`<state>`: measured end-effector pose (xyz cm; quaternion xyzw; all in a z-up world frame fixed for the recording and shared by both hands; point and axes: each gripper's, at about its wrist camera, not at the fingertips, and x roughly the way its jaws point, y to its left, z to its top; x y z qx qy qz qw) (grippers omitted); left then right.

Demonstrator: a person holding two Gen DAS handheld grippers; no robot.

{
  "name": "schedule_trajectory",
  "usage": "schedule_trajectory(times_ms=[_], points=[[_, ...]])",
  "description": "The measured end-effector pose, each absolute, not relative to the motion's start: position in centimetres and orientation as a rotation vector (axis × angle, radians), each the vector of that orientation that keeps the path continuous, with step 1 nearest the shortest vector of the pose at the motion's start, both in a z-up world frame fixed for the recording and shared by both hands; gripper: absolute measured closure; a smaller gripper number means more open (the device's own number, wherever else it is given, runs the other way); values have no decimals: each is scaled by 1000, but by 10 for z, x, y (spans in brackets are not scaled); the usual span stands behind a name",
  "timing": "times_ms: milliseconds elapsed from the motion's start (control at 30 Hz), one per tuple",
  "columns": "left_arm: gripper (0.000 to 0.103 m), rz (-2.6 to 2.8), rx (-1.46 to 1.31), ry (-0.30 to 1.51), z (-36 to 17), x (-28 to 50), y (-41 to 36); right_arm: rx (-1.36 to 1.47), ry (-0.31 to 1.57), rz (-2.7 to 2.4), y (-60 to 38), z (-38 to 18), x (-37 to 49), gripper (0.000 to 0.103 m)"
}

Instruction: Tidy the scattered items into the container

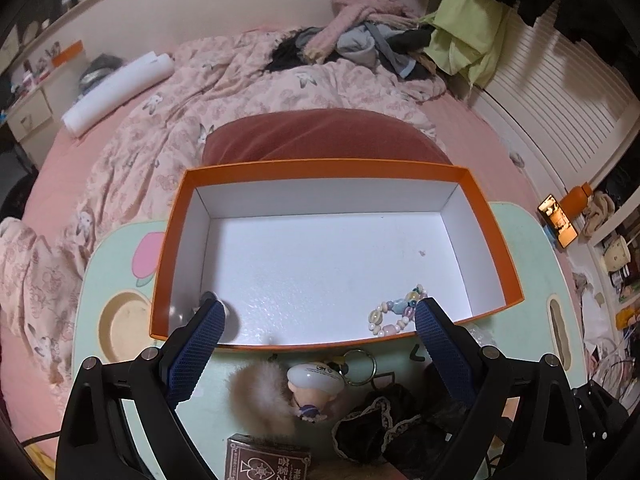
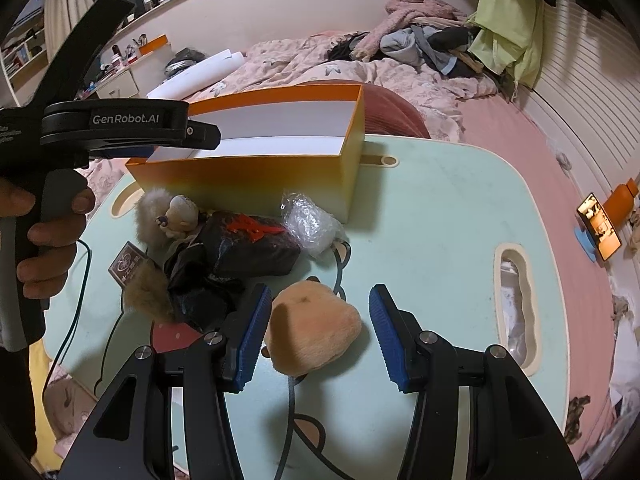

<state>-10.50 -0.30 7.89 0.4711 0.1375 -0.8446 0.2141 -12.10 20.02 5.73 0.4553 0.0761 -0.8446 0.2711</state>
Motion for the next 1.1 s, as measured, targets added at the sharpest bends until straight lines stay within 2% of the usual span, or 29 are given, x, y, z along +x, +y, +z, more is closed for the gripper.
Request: schedule_trajectory(times_ms=[200,300,367,433,600,700,900,1100], points=[[7,-2354,1312,380,82,-106,1,1225,205,-2276,200,57,-121,51],[7,-2363,1358,435,80,-112,0,1227,204,-2276,200,58,-122,51],[10,-2364,1438,510,78,-121,-3,1229,202,-2275,200,57,-122,51],[18,-2352,1507,557,76,-130,-4,1229,200,-2276,200,58,-122,51],[21,-2315,1637,656,68,-155,-4,1224,193,-2282,202,59,-122,51],[22,-2300,1685,660,61,-166,3,1223,183,-2285,205,59,-123,51],[29,-2212,1751,639,36,-178,6,1231,168,-2282,208,57,-125,51],[29,-2199,1770,666,28,-179,1,1241,155,-2276,210,55,-128,51]])
